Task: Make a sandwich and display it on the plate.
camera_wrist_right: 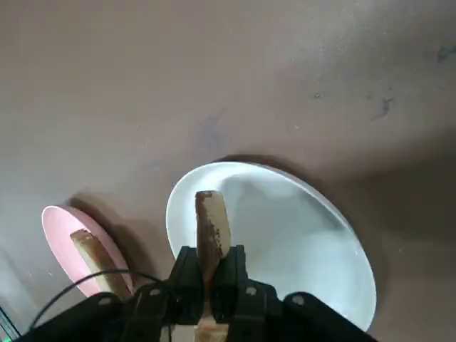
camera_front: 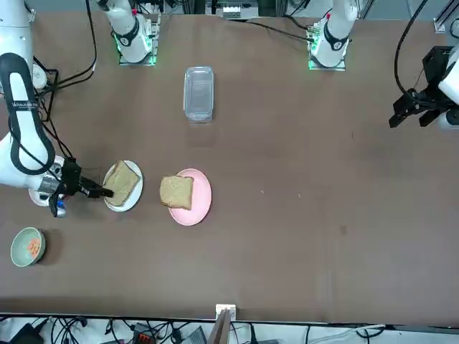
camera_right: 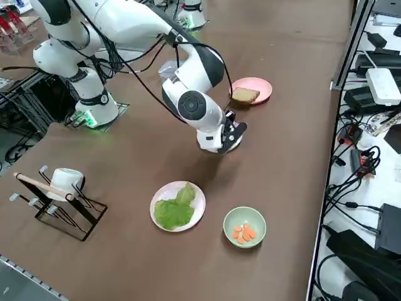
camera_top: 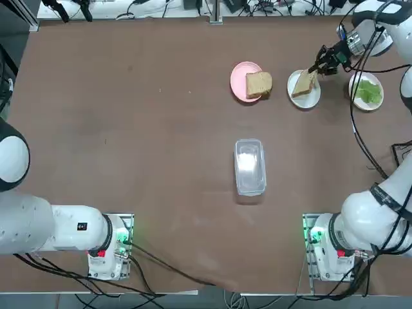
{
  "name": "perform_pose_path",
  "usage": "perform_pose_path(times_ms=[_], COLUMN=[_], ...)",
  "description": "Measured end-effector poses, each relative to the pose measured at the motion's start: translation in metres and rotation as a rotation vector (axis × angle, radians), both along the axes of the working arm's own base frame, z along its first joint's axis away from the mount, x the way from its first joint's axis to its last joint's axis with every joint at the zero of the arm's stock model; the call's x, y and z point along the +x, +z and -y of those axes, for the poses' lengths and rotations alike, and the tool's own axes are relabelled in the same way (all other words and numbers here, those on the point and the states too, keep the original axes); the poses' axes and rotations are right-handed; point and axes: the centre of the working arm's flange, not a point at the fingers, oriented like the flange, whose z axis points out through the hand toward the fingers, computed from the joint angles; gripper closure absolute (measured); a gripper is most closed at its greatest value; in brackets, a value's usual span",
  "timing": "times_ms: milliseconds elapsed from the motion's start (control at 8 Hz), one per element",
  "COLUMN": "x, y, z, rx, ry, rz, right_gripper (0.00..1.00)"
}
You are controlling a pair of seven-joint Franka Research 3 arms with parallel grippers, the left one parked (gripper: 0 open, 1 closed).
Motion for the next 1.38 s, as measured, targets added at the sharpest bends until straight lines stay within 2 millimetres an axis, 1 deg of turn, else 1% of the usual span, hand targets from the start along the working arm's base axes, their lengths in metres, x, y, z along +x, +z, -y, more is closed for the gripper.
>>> perform_pose_path(times_ms=[500,625,750,875,1000,1125,1250,1375], x=[-0.0003,-0.0003,-0.0005,-0.0003,0.0005,0.0013,0.0022,0.0048], y=[-0.0042,-0.0046,-0.0058,-0.0070,-0.0081,-0.0086,-0.0077,-0.0036], z=[-0.0019,-0.0019,-0.0019,-0.0020,-0.0018,-0.0015,-0.0010,0.0003], rx=[0.004,0.004,0.005,0.006,0.006,0.006,0.005,0.003], ry=[0.007,0.016,0.027,0.033,0.036,0.038,0.040,0.041], rz=[-0.003,0.003,0.010,0.013,0.015,0.017,0.021,0.032], right_gripper=[0.92,0.90,0.81,0.80,0.65,0.48,0.30,0.09])
